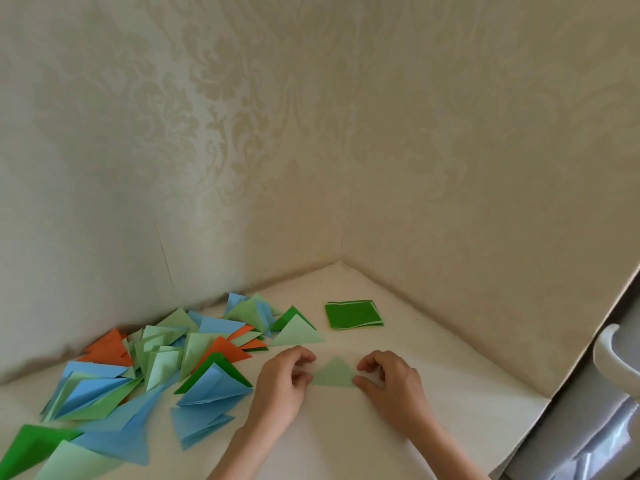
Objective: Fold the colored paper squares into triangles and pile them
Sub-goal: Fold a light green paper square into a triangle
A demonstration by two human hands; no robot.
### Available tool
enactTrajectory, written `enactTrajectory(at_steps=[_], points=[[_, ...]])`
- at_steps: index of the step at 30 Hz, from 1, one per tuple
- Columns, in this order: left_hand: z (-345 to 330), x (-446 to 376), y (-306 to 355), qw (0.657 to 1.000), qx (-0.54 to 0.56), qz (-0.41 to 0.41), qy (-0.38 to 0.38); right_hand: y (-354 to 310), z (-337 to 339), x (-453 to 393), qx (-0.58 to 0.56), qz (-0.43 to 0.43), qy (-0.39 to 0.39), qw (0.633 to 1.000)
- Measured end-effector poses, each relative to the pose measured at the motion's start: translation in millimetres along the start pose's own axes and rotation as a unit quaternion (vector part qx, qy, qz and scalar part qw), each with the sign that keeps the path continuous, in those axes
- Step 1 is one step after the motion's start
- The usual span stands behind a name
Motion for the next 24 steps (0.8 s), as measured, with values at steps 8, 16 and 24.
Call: enactTrajectory(at_steps=[8, 16, 24], points=[[-18, 12, 27, 0.989, -0.112, -0.047, 0.086, 1, -1, 4, -0.002, 0.032, 0.021, 0.999], [-26, 5, 27, 0.997, -0.064, 0.003, 0.039, 4, -2, 3, 0.003, 0.044, 0.029, 0.999], [-25, 8, 24, 0.999, -0.044, -0.004, 0.027, 6, -2, 3, 0.016, 0.053, 0.033, 0.998]])
Point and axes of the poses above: each hand's wrist, its own x-axis away from the middle knuckle, its own z-axis out of the back of the hand, y = z × x, the point moved 4 cm from there along -x, towards the middle knuckle, and after that the axes turned 11 degrees about -x, right-handed, at the moved point
